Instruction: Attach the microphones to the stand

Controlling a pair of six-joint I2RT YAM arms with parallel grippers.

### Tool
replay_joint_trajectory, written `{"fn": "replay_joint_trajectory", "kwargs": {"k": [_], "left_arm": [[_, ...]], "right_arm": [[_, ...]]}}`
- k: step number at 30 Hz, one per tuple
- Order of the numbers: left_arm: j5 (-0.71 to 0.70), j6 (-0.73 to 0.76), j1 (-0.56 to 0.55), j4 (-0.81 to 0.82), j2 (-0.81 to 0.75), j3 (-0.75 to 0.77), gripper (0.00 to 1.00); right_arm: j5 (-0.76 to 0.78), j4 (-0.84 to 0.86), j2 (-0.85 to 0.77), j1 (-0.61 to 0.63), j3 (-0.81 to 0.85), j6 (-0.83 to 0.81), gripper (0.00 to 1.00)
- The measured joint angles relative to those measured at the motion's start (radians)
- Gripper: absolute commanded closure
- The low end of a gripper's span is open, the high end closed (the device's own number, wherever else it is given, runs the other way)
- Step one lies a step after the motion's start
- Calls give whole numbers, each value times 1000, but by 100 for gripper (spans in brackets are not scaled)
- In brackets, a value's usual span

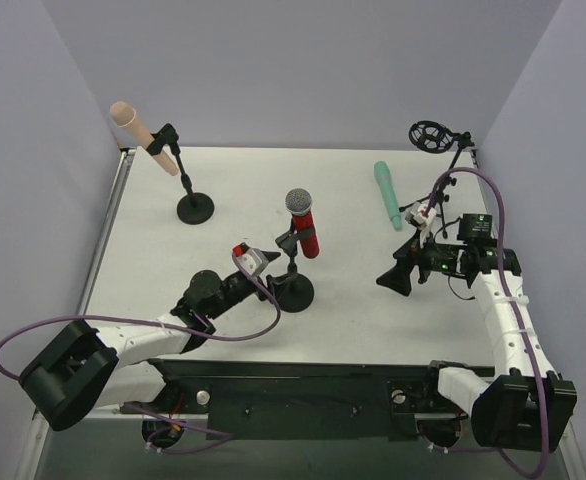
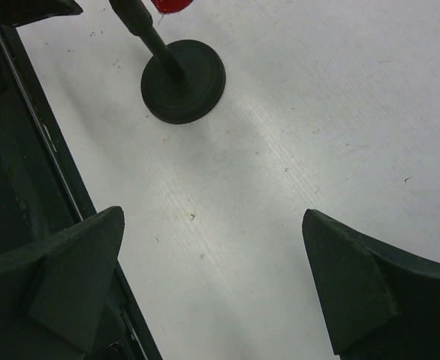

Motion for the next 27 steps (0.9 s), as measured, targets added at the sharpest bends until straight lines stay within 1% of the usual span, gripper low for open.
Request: {"fn": "replay_joint_trajectory", "kwargs": {"k": [3,10,19,25,27], "left_arm": [[-26,1,-5,0,0,0,29],[-77,0,-13,-1,-2,0,29],[-103,-3,-13,11,28,0,30],[-103,-15,-13,37,58,2,34],[-103,-23,-13,47,68,6,38]], "right_arm": [[-30,-18,2,-10,5,-34,0],[-43,-143,54,-10,60,-164,1],[-43,-210,82,-11,76,-226,1],[-43,-254,107,-11,95,-265,2],[-43,-277,119,-11,106,-286,2]]}}
